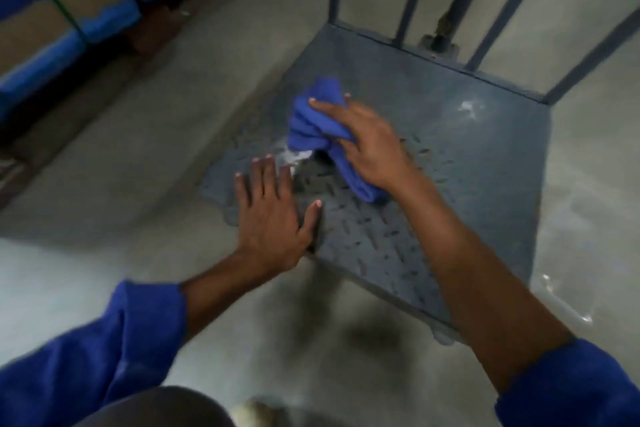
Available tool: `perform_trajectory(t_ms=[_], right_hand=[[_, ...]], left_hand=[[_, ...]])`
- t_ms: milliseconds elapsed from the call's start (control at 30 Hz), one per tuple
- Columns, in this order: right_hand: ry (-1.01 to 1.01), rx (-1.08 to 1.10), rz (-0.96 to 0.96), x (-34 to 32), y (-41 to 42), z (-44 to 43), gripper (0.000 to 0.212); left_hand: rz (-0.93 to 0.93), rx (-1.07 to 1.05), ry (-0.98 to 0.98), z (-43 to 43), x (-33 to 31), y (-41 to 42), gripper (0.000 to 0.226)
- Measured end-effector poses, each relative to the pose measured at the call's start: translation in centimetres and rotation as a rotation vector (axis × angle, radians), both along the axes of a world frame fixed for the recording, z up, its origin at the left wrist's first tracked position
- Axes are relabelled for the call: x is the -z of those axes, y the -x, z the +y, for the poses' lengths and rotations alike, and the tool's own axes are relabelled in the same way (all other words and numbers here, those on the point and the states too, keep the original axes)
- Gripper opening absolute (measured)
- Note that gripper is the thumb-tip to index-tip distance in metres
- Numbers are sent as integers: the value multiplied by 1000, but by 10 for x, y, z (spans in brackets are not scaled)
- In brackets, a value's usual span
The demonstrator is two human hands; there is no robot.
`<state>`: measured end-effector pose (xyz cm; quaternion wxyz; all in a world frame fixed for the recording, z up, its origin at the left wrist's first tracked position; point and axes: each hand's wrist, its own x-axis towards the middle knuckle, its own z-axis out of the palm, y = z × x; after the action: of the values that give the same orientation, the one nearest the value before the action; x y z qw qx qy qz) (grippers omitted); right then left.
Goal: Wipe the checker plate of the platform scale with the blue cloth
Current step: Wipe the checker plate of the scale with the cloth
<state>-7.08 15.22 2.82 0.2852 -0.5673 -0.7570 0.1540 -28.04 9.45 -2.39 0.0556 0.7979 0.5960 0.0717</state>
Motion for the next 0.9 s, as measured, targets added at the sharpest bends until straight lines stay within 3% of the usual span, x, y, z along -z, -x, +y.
perform_trajectory(t_ms=[133, 300, 567, 667, 767, 900], right_hand=[[104, -362, -78, 1, 99, 42, 64], [192, -626, -359, 16, 167, 66, 47], [115, -539, -329, 22, 140, 100, 56], [82, -396, -305, 21, 101, 138, 65], [95, -303, -362, 20, 61, 180, 75], [94, -221, -463, 24, 23, 227, 70]], left_hand=[[-32, -293, 1, -26, 11, 35, 105], [-133, -421, 24, -40, 14, 29, 104], [-64, -363, 83, -12, 2, 23, 107], [-54, -353, 158, 24, -7, 14, 111], [-49, -318, 159, 70, -5, 0, 110], [-54, -251, 153, 126, -1, -29, 106]])
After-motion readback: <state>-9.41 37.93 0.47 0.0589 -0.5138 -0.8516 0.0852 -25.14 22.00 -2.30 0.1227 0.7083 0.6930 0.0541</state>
